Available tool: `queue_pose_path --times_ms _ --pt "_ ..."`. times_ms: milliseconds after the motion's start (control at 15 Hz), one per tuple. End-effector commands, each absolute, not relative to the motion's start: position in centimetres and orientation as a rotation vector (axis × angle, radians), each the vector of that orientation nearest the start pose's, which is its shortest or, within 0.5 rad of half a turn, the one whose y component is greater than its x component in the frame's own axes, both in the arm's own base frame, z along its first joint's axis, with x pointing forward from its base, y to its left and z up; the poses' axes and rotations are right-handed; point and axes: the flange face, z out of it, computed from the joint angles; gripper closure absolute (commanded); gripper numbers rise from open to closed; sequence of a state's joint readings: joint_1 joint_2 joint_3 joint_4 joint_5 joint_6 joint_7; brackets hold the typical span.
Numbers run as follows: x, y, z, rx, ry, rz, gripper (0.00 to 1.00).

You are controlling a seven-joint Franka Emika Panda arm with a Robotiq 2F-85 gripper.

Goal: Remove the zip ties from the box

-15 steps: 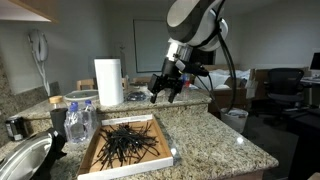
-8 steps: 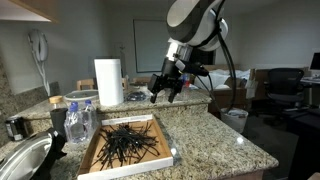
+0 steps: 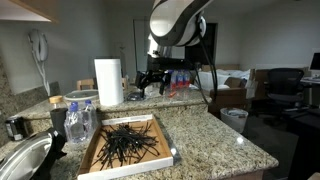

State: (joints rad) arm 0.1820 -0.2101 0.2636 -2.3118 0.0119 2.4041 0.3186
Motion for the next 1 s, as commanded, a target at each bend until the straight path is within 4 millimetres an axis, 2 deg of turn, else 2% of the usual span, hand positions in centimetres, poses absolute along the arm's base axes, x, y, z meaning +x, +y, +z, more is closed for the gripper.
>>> queue_pose_path --times_ms 0,200,667,933 --pt "46.1 22.8 45.7 -3.033 -0.190 -0.440 0.00" --pt "47.7 23.8 45.3 -3.023 -0.198 -0.420 0.00" --pt "47.9 23.9 45.2 -3.022 -0.198 -0.416 0.00" --pt "49.7 25.4 44.7 -3.067 -0.270 -0.472 0.00"
